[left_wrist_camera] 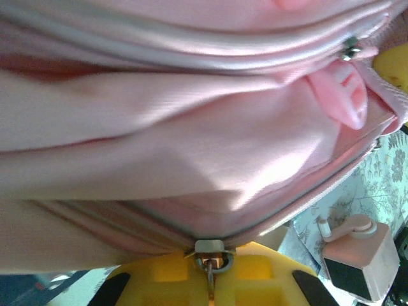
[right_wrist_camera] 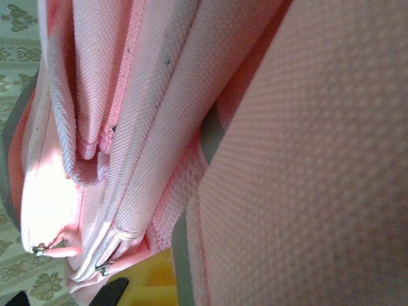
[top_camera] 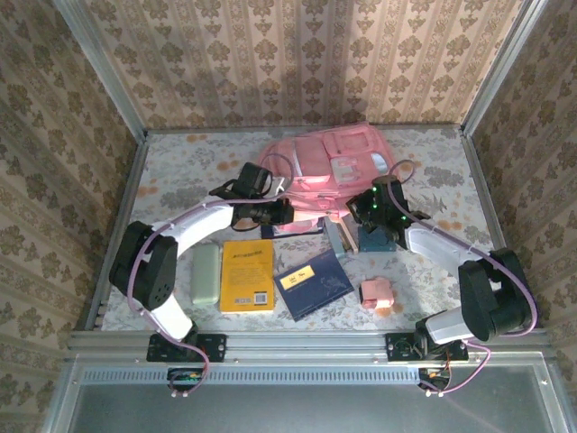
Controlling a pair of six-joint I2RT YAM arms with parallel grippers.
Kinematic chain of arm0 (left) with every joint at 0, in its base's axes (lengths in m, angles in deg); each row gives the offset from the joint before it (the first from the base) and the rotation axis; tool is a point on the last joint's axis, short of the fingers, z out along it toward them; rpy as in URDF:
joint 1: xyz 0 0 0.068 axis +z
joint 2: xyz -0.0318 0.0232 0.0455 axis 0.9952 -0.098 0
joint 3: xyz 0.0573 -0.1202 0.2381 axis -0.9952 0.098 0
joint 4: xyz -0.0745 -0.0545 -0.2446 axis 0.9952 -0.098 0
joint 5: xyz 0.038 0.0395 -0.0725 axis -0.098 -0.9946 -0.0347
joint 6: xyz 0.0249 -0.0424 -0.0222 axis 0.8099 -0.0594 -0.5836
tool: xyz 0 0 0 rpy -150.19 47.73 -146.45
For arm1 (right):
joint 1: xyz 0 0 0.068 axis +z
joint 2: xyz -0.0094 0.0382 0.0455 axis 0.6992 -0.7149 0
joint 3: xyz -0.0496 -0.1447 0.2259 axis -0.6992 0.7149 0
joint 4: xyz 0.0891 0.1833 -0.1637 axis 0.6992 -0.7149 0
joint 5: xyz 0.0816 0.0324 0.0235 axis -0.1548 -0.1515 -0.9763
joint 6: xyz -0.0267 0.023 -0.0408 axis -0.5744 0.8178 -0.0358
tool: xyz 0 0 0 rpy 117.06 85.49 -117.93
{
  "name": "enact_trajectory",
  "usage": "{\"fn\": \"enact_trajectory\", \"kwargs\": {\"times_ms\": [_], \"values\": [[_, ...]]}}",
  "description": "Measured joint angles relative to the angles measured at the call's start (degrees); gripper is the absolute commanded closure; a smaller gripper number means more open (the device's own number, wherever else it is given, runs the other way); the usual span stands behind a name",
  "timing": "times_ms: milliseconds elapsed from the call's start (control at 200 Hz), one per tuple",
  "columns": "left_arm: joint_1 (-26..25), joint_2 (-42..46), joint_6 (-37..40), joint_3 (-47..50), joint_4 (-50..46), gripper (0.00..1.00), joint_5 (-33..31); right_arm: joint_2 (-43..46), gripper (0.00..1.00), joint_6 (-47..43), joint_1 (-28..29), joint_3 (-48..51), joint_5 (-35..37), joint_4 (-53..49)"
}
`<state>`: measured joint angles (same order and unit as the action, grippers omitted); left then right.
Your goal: Pack books, pencil case, and school supplies into a backpack
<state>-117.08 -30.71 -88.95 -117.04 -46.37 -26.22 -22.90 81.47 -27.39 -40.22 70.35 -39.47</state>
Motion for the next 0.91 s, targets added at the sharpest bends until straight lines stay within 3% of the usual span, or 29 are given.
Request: {"fn": "enact_trajectory", "kwargs": {"times_ms": [480,755,905], "values": [[3.5,0.4,1.4,0.3,-2.6,1.00,-2.3,-4.4,1.00,-12.0,-5.3,-7.2,-3.9,-10.3],[3.5,0.9,2.0,-0.9,-4.2,1.00,-2.3,-10.0,0.88,-17.0,-7.1,-13.7,-6.3,-12.9],[3.5,2.4,2.0,-1.0,-4.7,1.00,-1.8,-13.2,0.73,-19.2,-9.8,-17.1,-6.4,-14.4]]}}
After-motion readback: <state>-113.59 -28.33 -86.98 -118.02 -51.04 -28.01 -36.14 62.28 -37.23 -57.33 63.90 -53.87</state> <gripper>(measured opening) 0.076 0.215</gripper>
